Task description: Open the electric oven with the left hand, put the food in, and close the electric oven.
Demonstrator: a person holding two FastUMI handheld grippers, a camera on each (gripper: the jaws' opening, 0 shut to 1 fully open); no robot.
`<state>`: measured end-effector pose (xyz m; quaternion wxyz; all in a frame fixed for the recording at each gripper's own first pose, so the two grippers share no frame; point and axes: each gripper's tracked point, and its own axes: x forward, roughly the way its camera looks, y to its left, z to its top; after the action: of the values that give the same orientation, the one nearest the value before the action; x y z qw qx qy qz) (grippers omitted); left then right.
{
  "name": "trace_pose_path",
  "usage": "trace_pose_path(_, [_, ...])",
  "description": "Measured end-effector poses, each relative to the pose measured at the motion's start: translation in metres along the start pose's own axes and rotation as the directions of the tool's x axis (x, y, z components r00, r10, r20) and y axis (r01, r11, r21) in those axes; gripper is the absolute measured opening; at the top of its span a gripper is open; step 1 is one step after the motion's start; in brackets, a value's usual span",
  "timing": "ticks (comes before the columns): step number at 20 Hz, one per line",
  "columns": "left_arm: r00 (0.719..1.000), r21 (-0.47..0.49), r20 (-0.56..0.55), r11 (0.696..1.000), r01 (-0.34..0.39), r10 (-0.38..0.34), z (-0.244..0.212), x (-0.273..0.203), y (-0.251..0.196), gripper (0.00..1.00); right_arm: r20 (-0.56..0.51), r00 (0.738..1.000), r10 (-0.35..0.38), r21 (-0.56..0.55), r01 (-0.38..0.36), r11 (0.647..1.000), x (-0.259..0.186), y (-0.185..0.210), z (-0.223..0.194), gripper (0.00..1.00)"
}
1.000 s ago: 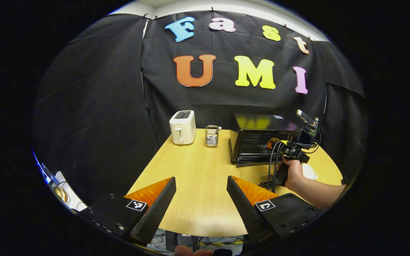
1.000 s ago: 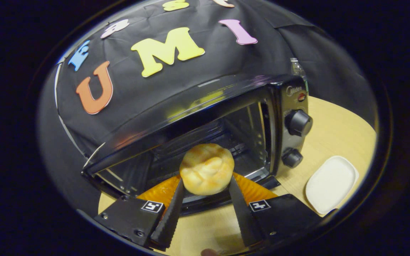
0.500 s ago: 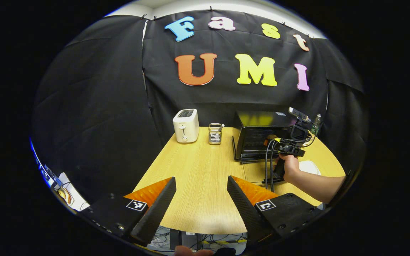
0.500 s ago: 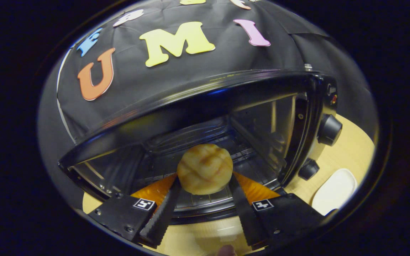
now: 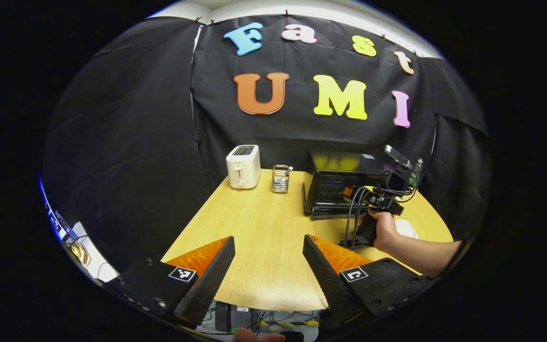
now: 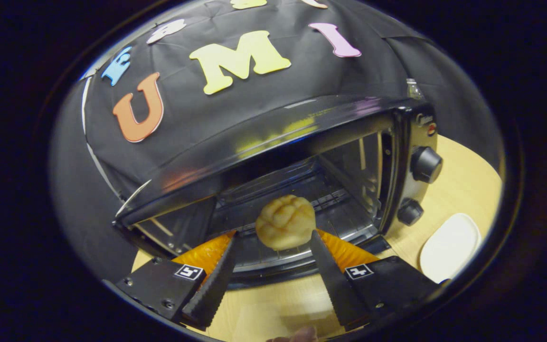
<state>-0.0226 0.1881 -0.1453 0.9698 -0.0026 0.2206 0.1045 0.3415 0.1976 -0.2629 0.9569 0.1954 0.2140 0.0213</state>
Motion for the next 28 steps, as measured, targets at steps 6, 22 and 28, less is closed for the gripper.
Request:
trace_pose_path(6, [0.997,-0.075,0.016,0.994,0.08,-0.079,-0.006,0.008,-0.035,0.95,-0.038,0.998,0.045,-0.1,-0.049,0.994,-0.098,-0.008,-0.004,0.93])
trace_pose_path(22, [0.94,-0.084,-0.201,0.961,0.264,-0.276,-0.108,0.098,-0.17,0.94,0.035,0.992,-0.121,-0.408,0.125,0.905,-0.277,-0.122,0.044,0.96])
trace_pose_path(28, [0.921,-0.046,-0.28,0.962,0.268,-0.27,-0.156,0.147,-0.223,0.94,0.043,0.983,-0.18,-0.473,0.178,0.863,-0.295,-0.17,0.058,0.99])
